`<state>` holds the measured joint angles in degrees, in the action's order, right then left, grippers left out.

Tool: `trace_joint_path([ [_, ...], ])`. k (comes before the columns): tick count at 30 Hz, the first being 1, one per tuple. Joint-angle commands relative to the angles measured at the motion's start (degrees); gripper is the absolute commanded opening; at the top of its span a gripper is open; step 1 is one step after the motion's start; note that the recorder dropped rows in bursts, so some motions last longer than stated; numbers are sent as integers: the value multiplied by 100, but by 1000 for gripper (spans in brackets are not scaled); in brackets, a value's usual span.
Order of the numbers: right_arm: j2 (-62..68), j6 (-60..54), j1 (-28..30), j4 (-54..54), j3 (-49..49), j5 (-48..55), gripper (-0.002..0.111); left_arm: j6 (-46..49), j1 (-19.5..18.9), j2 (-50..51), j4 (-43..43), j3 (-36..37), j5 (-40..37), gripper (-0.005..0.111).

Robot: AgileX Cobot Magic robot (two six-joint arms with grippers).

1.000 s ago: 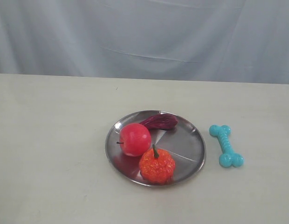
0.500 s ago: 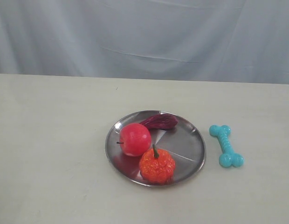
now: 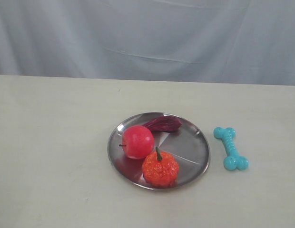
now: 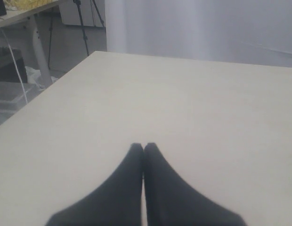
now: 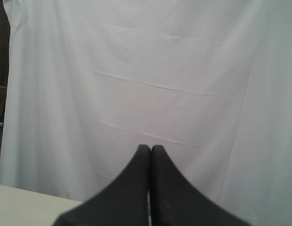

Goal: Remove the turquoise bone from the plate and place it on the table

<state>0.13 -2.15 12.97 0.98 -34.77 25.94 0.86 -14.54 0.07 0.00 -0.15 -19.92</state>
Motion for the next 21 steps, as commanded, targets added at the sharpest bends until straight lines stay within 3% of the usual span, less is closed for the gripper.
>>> trace_joint_path([
  [1,-13,21,-9,-16,26,-31,-1,-24,-14,-7,0,15,31,0],
  [9,-13,59,-9,-51,140,112,-1,-24,-14,-7,0,15,31,0],
  [21,-13,126,2,-98,1838,-936,-1,-24,-14,-7,0,15,31,0],
])
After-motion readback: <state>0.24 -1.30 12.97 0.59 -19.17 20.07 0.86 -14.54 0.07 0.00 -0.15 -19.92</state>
